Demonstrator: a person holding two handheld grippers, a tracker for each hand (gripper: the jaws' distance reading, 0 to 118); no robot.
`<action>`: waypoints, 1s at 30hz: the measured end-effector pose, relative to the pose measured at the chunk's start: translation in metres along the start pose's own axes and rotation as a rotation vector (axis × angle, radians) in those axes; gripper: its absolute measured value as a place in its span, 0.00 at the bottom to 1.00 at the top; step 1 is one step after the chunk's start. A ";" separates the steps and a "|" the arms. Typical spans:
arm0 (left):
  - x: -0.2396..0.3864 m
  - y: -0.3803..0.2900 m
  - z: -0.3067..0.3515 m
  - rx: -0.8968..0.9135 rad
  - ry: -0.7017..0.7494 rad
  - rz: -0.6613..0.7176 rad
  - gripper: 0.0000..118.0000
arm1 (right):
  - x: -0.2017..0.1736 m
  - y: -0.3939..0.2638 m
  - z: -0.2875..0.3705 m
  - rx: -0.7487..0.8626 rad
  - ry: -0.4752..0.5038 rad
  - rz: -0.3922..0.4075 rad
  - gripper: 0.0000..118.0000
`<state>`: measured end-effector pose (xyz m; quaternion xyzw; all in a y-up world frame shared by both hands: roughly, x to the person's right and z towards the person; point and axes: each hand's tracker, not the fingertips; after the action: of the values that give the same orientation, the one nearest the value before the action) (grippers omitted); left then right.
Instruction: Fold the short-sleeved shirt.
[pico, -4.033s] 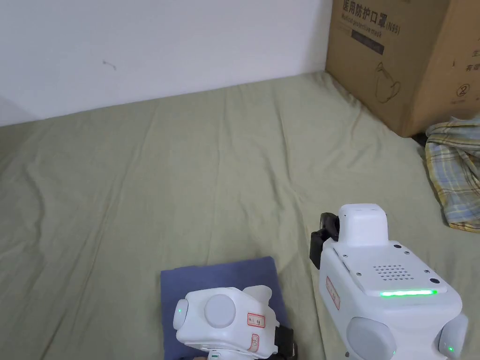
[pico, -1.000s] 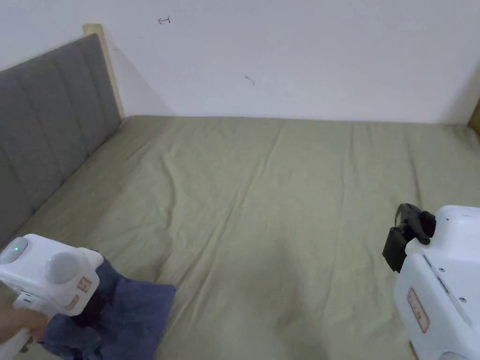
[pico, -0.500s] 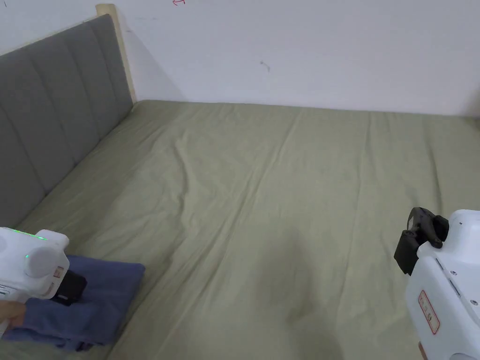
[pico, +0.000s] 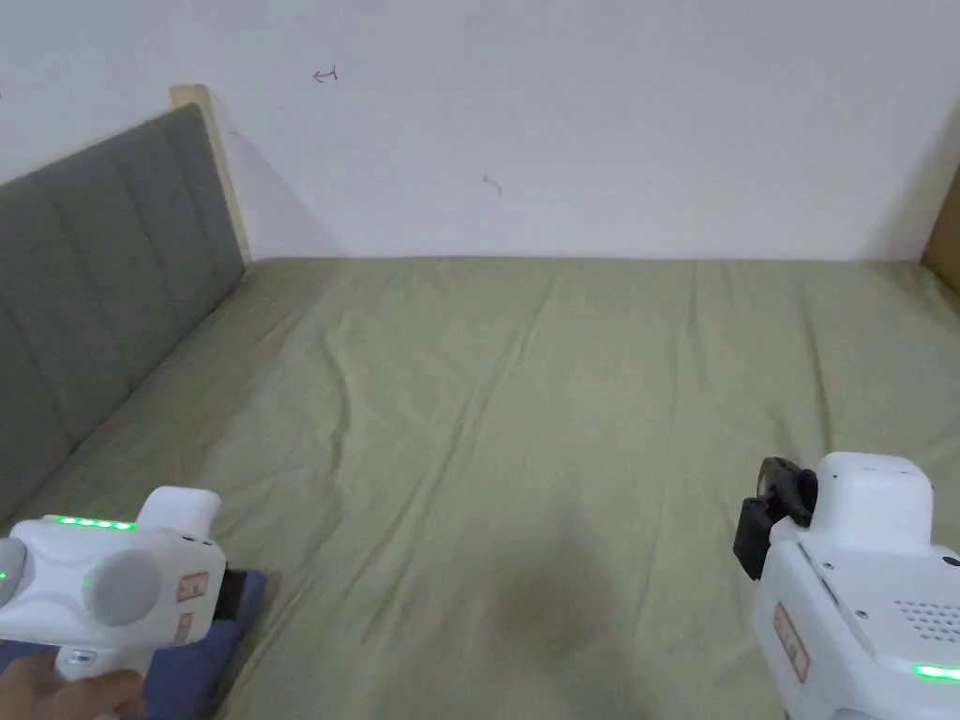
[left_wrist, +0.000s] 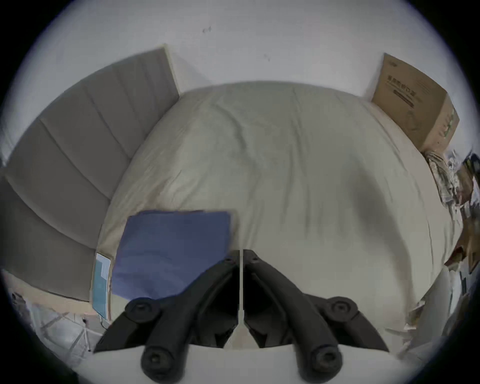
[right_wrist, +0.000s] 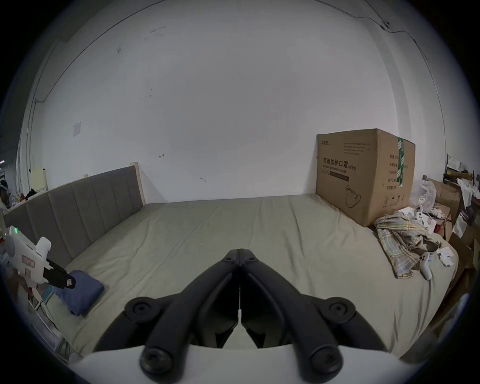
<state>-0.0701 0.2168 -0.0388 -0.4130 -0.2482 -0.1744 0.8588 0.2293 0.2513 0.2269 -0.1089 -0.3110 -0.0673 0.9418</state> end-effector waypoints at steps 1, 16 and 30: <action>0.014 -0.004 0.004 0.022 0.036 -0.002 0.00 | 0.003 -0.001 0.002 0.000 -0.001 -0.003 0.01; 0.144 -0.007 0.104 0.504 -0.014 0.103 0.00 | 0.040 0.022 0.029 0.026 -0.012 -0.025 0.01; 0.189 0.022 0.183 0.809 0.106 0.031 0.00 | 0.041 0.081 0.057 0.205 -0.056 0.046 0.01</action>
<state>0.0430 0.3576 0.1534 -0.0358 -0.2459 -0.0706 0.9661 0.2456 0.3415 0.2829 -0.0210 -0.3396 -0.0102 0.9403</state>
